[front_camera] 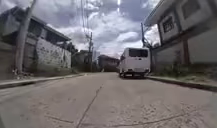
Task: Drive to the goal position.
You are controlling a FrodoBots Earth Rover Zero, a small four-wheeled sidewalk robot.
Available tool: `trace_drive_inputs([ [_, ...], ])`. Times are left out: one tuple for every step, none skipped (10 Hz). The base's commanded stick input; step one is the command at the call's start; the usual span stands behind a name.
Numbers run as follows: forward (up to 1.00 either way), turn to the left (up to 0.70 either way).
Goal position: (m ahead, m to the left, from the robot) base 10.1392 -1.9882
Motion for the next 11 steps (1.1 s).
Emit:
trace_drive_inputs([
  [0.50, 0.00],
  [0.50, 0.00],
  [0.50, 0.00],
  [0.50, 0.00],
  [0.50, 0.00],
  [0.50, 0.00],
  [0.50, -0.03],
  [0.50, -0.35],
  [0.50, -0.50],
  [0.50, -0.50],
  [0.50, -0.50],
])
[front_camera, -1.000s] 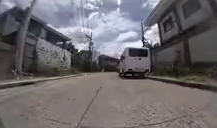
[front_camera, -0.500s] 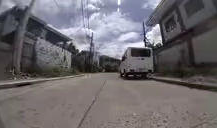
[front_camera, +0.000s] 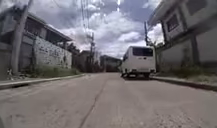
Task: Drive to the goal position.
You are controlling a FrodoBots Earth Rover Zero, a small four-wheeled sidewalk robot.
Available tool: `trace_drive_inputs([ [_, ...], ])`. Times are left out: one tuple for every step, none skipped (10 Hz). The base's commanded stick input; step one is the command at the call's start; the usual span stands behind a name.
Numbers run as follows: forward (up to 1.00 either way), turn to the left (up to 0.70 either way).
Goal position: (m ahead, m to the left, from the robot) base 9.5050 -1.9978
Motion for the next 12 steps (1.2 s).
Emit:
trace_drive_inputs([
  [0.50, -0.31],
  [0.50, -0.14],
  [0.50, -0.01],
  [0.50, 0.00],
  [0.50, 0.00],
  [0.50, 0.00],
  [0.50, 0.00],
  [0.50, 0.00],
  [0.50, 0.00],
  [0.50, 0.00],
  [0.50, 0.00],
  [0.50, 0.00],
])
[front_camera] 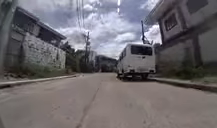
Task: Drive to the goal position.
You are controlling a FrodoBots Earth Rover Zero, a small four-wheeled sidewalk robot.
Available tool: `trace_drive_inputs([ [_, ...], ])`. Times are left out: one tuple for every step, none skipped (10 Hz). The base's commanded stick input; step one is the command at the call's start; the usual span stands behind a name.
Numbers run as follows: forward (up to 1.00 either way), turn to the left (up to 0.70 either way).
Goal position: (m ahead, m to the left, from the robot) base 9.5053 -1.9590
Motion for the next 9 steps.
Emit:
trace_drive_inputs([
  [0.50, 0.00],
  [0.50, 0.00],
  [0.50, 0.00],
  [0.50, 0.00],
  [0.50, 0.00],
  [0.50, 0.00],
  [0.50, 0.00],
  [0.50, 0.00],
  [0.50, 0.00],
])
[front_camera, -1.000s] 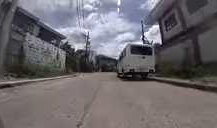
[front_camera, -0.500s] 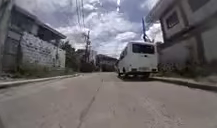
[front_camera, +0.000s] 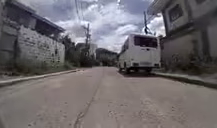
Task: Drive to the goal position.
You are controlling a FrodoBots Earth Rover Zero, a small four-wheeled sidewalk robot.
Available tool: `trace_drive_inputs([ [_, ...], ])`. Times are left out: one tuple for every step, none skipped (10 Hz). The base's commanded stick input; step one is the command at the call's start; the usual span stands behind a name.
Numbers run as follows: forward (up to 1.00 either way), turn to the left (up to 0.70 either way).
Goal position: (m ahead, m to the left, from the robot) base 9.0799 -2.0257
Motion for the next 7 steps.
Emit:
trace_drive_inputs([
  [0.50, 0.00],
  [0.50, 0.00],
  [0.50, 0.00],
  [0.50, 0.00],
  [0.50, 0.00],
  [0.50, 0.00],
  [0.50, -0.10],
])
